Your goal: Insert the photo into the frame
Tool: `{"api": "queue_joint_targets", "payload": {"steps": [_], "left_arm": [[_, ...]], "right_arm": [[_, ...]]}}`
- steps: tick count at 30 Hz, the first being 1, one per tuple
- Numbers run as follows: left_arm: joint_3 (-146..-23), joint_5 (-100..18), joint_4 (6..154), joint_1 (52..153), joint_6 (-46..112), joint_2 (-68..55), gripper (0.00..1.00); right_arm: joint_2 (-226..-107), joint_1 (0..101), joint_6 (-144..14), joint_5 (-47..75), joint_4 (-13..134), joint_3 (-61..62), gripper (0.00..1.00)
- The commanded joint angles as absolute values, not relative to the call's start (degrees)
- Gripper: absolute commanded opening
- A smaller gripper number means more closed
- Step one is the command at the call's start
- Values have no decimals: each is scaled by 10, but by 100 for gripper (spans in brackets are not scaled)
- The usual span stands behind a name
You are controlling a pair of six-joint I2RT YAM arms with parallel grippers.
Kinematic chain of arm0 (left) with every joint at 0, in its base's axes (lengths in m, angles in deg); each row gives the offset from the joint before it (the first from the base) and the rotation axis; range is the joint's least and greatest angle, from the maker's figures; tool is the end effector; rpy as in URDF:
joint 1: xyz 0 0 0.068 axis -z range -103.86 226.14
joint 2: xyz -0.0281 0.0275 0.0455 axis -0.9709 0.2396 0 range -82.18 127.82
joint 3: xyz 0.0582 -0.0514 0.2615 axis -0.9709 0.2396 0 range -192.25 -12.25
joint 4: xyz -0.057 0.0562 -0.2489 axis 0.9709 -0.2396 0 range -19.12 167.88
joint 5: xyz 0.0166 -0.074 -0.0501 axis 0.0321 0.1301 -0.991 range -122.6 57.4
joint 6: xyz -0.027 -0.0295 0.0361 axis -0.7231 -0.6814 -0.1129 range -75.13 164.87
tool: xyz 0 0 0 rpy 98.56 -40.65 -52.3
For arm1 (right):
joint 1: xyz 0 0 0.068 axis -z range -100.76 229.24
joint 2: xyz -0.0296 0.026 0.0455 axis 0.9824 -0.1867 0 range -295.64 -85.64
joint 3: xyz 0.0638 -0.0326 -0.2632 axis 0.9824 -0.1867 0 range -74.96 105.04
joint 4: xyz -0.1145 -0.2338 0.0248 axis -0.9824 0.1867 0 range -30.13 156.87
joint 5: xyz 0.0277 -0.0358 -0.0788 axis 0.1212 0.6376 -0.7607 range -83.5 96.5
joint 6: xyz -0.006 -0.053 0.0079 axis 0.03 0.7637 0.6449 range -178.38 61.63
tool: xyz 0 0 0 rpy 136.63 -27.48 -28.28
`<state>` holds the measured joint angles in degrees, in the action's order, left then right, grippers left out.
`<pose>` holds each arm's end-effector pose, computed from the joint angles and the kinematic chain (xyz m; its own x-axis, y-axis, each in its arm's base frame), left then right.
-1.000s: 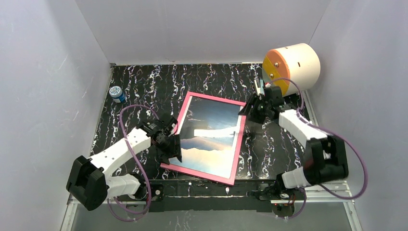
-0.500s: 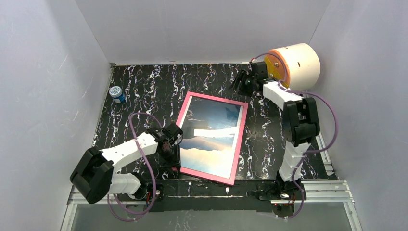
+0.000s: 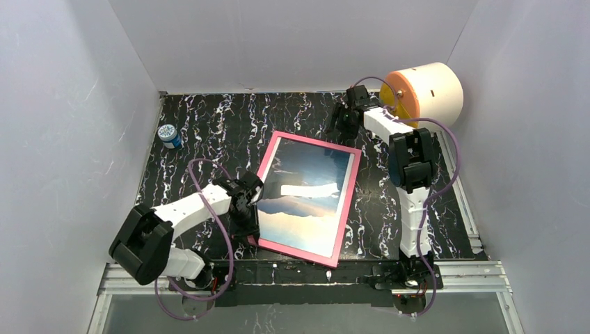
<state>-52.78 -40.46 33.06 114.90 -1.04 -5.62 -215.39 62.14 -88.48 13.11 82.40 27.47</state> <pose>0.1603 -0.1349 0.1669 -0.9933 -0.1149 -0.0139 -0.1095 0.9719 -0.2083 0.4810 0.1524 0.1737 -0.8141 0.2709 -0.5136 0.0524 0.9152 0.3996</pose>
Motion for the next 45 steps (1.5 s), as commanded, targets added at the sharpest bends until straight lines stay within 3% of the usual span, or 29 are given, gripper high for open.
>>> {"api": "queue_joint_targets", "payload": {"steps": [1,16,32,38,45], "left_arm": [[-547,-301,379,1076,33,-25,32],[-694,-304,418,918,116,155,34],[-898,-450,488,851,147,354,34],[-939,-446,514,850,183,379,34],[-897,-417,567,850,206,341,34]], "right_arm": [[-2154,623,-868,148,894,276,72],[-2076,581,-903,177,931,181,70],[-1984,546,-917,194,933,51,68],[-1951,546,-935,159,934,26,68],[-1903,546,-979,140,917,-4,68]]}}
